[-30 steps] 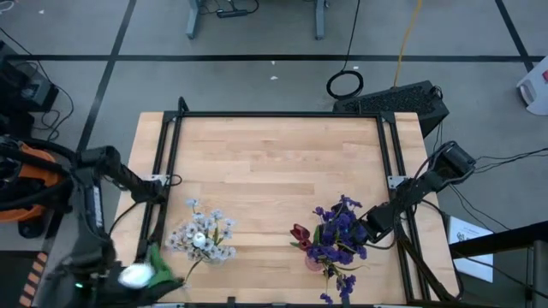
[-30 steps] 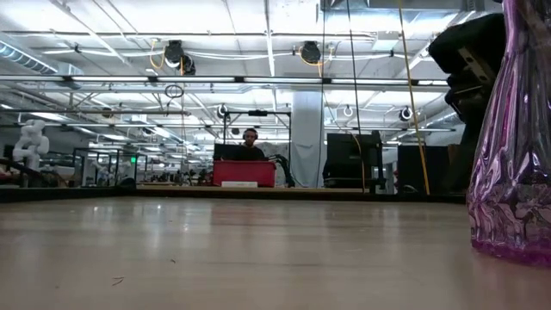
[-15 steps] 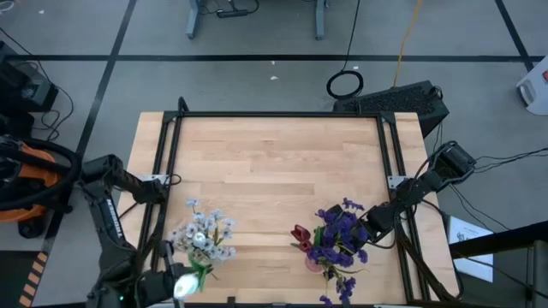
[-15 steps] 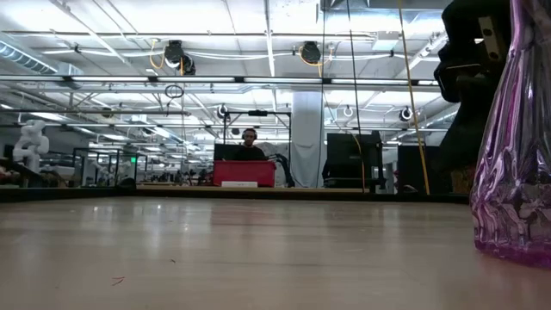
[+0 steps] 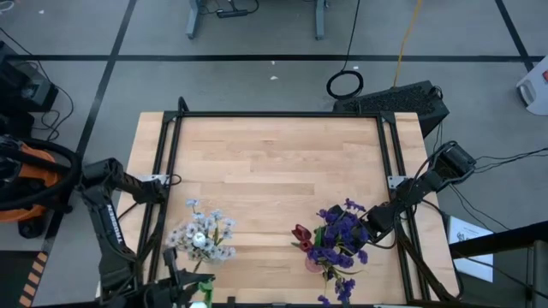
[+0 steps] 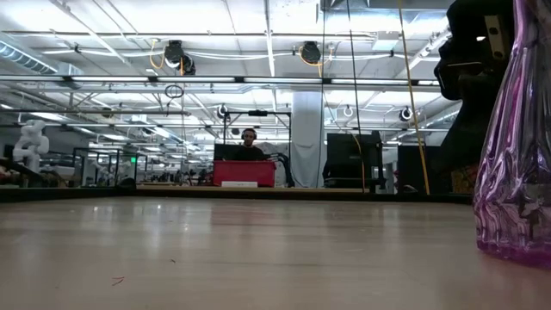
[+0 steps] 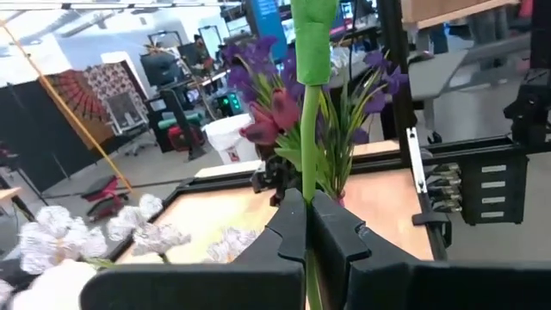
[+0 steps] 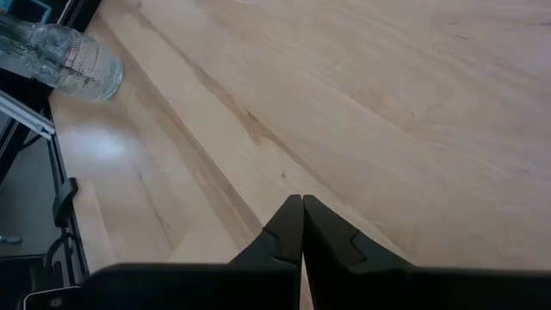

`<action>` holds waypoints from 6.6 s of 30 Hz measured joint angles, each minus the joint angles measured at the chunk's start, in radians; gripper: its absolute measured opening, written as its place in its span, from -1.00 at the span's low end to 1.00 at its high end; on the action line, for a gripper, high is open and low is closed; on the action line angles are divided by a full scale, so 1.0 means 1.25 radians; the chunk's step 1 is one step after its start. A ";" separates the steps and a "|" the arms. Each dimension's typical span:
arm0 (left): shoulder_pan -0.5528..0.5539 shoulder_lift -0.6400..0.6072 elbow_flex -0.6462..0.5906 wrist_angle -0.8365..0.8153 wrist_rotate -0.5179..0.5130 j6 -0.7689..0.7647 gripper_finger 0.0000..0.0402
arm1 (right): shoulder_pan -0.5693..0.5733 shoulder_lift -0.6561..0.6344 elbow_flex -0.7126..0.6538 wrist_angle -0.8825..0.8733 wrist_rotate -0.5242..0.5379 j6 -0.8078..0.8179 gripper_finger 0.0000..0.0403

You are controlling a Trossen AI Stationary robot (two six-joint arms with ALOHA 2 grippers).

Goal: Sort flowers into vase by color
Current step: Put the white tulip into the transparent vase, then return to Home Position

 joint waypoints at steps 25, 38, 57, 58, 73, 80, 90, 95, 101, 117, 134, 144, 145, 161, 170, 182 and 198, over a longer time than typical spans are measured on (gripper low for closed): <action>-0.126 -0.018 0.002 0.017 0.298 -0.068 -0.96 | -0.023 0.000 0.000 0.005 0.008 0.029 -1.00; -0.120 -0.005 0.000 -0.397 0.071 -0.273 -0.96 | -0.025 0.000 0.000 0.006 0.028 0.076 -1.00; 0.018 -0.005 0.000 -0.430 0.113 -0.229 -0.96 | -0.048 0.000 0.000 0.005 0.030 0.037 -1.00; 0.018 -0.005 0.000 -0.439 0.110 -0.232 -0.96 | -0.048 0.000 0.000 0.005 0.030 0.037 -1.00; -0.008 -0.005 -0.147 -0.426 -0.023 -0.485 -0.96 | -0.048 0.000 0.000 0.005 0.019 0.021 -1.00; -0.028 -0.005 -0.213 -0.424 -0.028 -0.609 -0.96 | -0.048 0.000 0.000 0.005 0.019 0.025 -1.00; -0.056 -0.005 -0.305 -0.415 -0.026 -0.796 -0.96 | -0.049 0.000 0.000 0.005 0.023 0.042 -1.00; -0.063 -0.005 -0.332 -0.403 -0.001 -0.862 -0.96 | -0.049 0.000 0.000 0.005 0.028 0.064 -1.00; -0.064 -0.005 -0.344 -0.394 0.053 -0.883 -0.96 | -0.056 0.000 0.000 0.005 0.050 0.085 -1.00; -0.065 -0.005 -0.323 -0.382 0.128 -0.878 -0.83 | -0.072 0.000 0.000 0.006 0.046 0.112 -1.00; -0.120 -0.095 -0.322 -0.384 0.214 -0.754 -0.35 | -0.072 0.000 -0.001 0.005 0.045 0.156 -1.00; -0.125 -0.174 -0.322 -0.407 0.437 -0.610 -0.49 | -0.075 0.000 0.000 0.000 0.049 0.164 -1.00; -0.125 -0.180 -0.322 -0.417 0.442 -0.610 -0.55 | -0.075 0.000 0.000 0.000 0.049 0.164 -1.00; -0.125 -0.346 -0.322 -0.543 0.617 -0.567 -0.99 | -0.076 0.000 -0.001 -0.001 0.069 0.145 -1.00; -0.124 -0.476 -0.322 -0.557 0.765 -0.445 -0.99 | -0.076 0.000 0.000 -0.001 0.074 0.138 -1.00; -0.125 -0.636 -0.322 -0.729 0.818 -0.421 -1.00 | -0.086 0.000 -0.001 0.000 0.110 0.150 -1.00; -0.036 -0.733 -0.322 -1.070 0.623 -0.635 -1.00 | -0.121 0.000 -0.001 0.000 0.105 0.118 -1.00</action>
